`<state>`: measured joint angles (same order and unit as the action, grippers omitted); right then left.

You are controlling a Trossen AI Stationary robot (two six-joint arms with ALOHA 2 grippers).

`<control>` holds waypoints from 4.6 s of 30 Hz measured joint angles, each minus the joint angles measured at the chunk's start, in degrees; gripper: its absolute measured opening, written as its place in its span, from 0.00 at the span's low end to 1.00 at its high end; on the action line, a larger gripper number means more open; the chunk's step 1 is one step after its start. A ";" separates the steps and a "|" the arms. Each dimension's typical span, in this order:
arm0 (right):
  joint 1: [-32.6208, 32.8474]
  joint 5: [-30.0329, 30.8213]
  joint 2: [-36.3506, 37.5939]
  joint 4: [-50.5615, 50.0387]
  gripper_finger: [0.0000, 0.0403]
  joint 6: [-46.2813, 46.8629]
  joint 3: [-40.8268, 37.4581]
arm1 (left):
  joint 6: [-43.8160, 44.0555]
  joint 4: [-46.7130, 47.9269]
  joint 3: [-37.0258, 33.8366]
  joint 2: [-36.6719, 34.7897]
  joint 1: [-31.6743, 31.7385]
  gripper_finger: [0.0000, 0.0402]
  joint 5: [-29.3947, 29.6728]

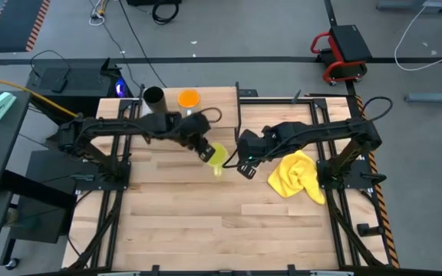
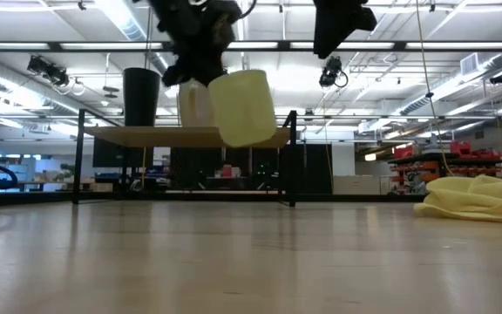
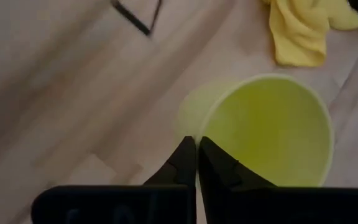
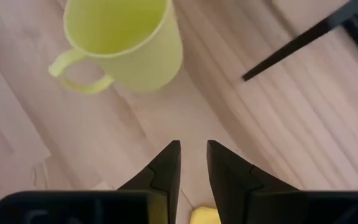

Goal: Stack small to large cups/mugs on shelf
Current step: Put the yellow mug on the shelf

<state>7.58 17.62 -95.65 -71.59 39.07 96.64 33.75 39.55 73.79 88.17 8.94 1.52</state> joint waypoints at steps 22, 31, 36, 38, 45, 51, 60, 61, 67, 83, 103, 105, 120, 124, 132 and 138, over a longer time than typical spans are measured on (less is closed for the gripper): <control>-2.92 5.22 9.64 -4.76 0.09 -3.93 0.02 | -16.43 27.91 49.72 24.16 9.12 0.02 3.13; -5.79 5.15 9.94 -4.68 0.06 -8.25 0.00 | -18.04 31.20 55.58 26.09 14.10 0.02 5.09; -7.49 5.02 9.94 -4.50 0.05 -10.10 0.01 | -20.98 33.00 55.20 26.12 17.04 0.02 5.12; -8.19 4.96 9.94 -4.47 0.05 -10.69 0.01 | -21.46 32.54 55.20 26.20 17.92 0.02 5.25; -10.48 3.75 9.94 -2.72 0.03 -12.66 0.00 | -25.03 32.60 55.20 26.27 20.05 0.02 4.82; -12.41 2.26 9.92 -1.09 0.03 -14.30 0.01 | -25.97 32.21 55.20 26.29 20.87 0.03 3.36; -14.75 1.58 9.88 -0.31 0.03 -16.34 0.00 | -27.56 32.31 55.17 29.06 21.38 0.02 2.14; -15.01 1.55 9.88 -0.33 0.03 -16.47 0.00 | -27.64 32.23 55.17 29.06 21.47 0.03 2.10; -15.80 0.47 9.88 0.01 0.03 -17.18 0.00 | -28.36 32.06 55.17 29.11 21.94 0.03 2.15; -16.22 0.29 9.88 0.11 0.03 -18.81 0.00 | -28.57 30.35 55.17 29.20 22.02 0.18 2.30; -16.20 0.29 9.88 0.11 0.03 -19.79 0.00 | -28.45 31.74 60.54 29.20 22.06 0.21 4.48; -16.64 0.24 9.88 0.14 0.03 -20.63 0.00 | -27.74 31.73 61.04 28.51 22.09 0.22 4.65; -34.98 -28.12 9.84 20.31 0.01 -29.95 -11.40 | -22.03 40.83 60.55 20.78 16.77 0.18 5.14; -34.03 -30.50 9.79 30.99 0.00 -29.07 -17.66 | -21.98 41.25 60.55 19.73 14.83 0.18 6.73; -31.65 -28.97 9.47 41.75 0.00 -27.17 -20.98 | -21.13 41.81 60.53 19.16 13.74 0.17 9.07; -32.49 -28.16 7.22 44.55 0.00 -26.58 -21.03 | -21.06 41.79 60.53 19.16 13.67 0.15 9.29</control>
<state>-24.91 -10.54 -88.44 -27.05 12.49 75.61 12.69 81.34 134.32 107.33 22.61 10.81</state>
